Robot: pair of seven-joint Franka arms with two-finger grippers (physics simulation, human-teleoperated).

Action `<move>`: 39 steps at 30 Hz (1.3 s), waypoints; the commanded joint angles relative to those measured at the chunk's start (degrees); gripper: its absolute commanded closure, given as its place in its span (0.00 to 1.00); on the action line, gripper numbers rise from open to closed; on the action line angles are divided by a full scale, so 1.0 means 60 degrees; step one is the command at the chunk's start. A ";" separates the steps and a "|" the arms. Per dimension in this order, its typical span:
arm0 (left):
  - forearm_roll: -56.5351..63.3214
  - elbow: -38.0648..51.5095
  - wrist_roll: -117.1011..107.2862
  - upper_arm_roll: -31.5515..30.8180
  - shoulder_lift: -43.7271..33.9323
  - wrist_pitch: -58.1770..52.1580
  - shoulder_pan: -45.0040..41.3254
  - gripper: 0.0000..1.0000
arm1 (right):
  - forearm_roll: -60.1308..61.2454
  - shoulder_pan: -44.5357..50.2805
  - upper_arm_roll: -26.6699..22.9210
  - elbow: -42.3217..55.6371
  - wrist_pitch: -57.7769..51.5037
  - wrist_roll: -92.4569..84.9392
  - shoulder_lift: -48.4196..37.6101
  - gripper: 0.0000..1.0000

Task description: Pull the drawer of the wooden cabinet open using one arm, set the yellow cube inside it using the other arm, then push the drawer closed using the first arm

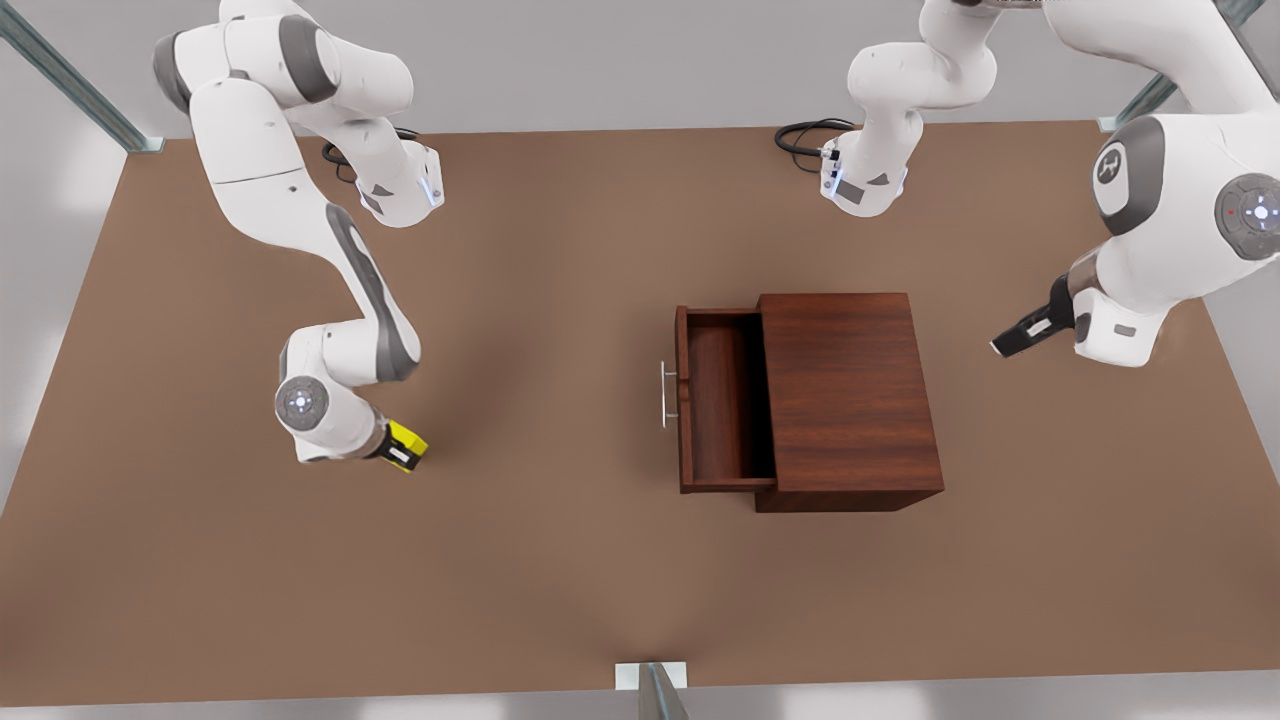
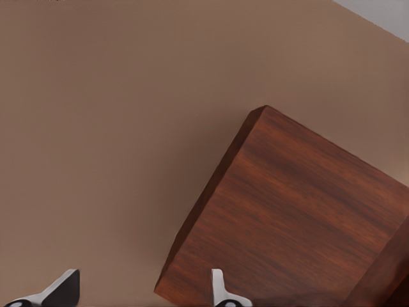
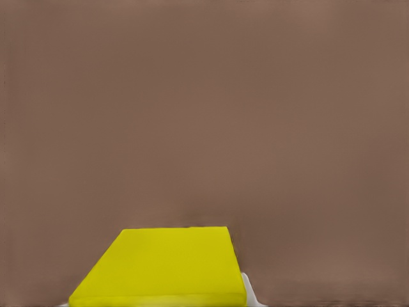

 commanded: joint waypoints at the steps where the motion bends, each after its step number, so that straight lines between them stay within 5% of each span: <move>1: -0.0279 0.0001 0.4726 0.0007 0.0116 0.0528 -0.0752 0.00 | 0.0241 0.0029 0.0064 0.0128 -0.1355 0.0758 -0.0287 0.44; 11: -0.0674 0.0104 0.4843 0.0080 0.0043 0.0235 -0.0517 0.00 | 0.1090 0.0702 0.1529 0.4273 -0.5546 0.6909 -0.0420 0.44; 22: -0.0601 0.0792 0.4843 0.0022 0.0629 0.0279 -0.0620 0.00 | 0.1281 0.2900 0.2364 0.7642 -0.4462 1.4849 0.1206 0.43; 27: -0.0689 0.0792 0.4785 0.0007 0.0629 0.0265 -0.0635 0.00 | 0.1281 0.4013 0.2144 0.8273 -0.2865 1.6110 0.2202 0.44; 39: -0.0323 0.0382 0.4653 0.0095 0.0439 0.0279 -0.0840 0.00 | 0.1252 0.5639 0.1558 0.9943 -0.2484 1.7663 0.4297 0.43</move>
